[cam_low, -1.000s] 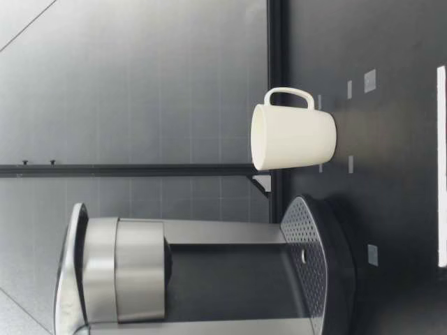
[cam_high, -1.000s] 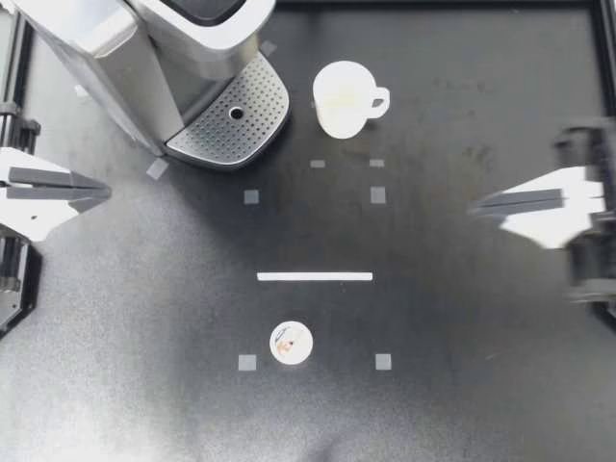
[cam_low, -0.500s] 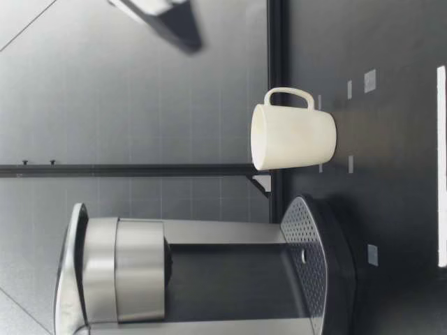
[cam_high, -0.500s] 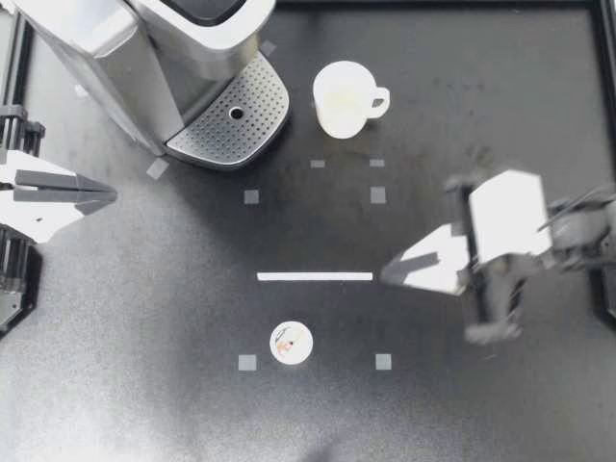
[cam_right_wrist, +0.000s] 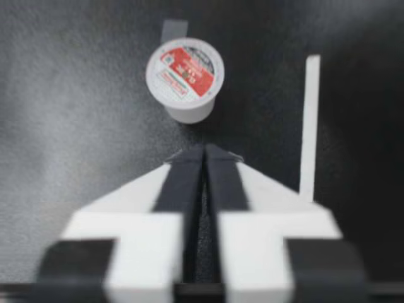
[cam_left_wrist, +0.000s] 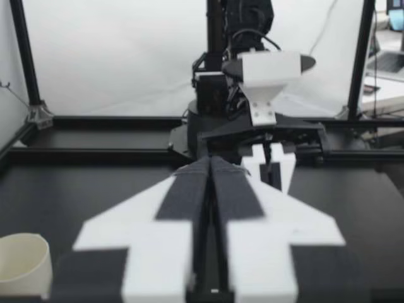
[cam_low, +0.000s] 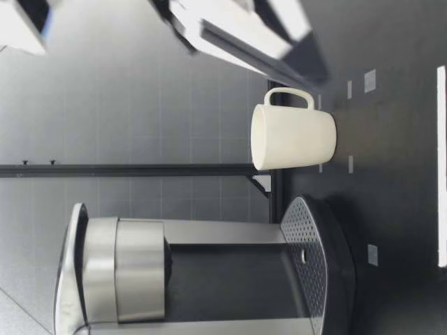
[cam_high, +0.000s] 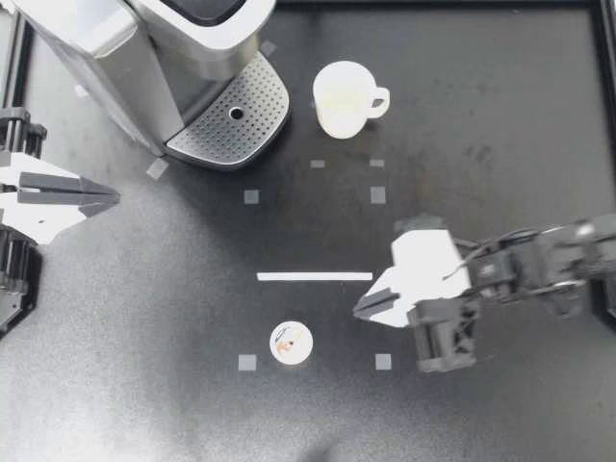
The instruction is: Place the coffee capsule inside the capsule container, then place the cup onto the center of the cup tray.
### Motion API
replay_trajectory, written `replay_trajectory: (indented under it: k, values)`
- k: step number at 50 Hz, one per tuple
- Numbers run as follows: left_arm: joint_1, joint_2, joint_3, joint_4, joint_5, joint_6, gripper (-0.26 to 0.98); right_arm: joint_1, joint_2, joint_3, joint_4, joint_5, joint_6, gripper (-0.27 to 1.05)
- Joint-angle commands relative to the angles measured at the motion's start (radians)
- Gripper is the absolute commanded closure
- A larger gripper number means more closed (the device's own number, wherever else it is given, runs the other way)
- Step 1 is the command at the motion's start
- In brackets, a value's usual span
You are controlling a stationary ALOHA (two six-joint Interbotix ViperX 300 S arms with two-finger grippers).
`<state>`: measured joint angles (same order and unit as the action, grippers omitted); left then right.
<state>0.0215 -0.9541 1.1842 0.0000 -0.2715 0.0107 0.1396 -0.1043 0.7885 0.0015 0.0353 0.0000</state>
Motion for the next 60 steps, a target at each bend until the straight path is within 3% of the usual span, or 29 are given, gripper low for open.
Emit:
replay_trajectory:
  k: [1, 10, 16, 60]
  values:
    - [0.002, 0.006, -0.011, 0.003, 0.005, 0.002, 0.67, 0.008, 0.018, -0.041, 0.0, 0.015, -0.002, 0.38]
    - [0.002, 0.006, -0.009, 0.003, 0.023, 0.002, 0.67, 0.008, 0.081, -0.074, 0.002, 0.064, 0.003, 0.0]
    - [0.002, 0.005, -0.009, 0.003, 0.04, 0.002, 0.67, 0.017, 0.127, -0.106, 0.002, 0.109, 0.005, -0.17]
    - [0.002, -0.009, -0.003, 0.008, 0.052, 0.002, 0.67, 0.032, 0.325, -0.308, 0.003, 0.15, -0.003, -0.17]
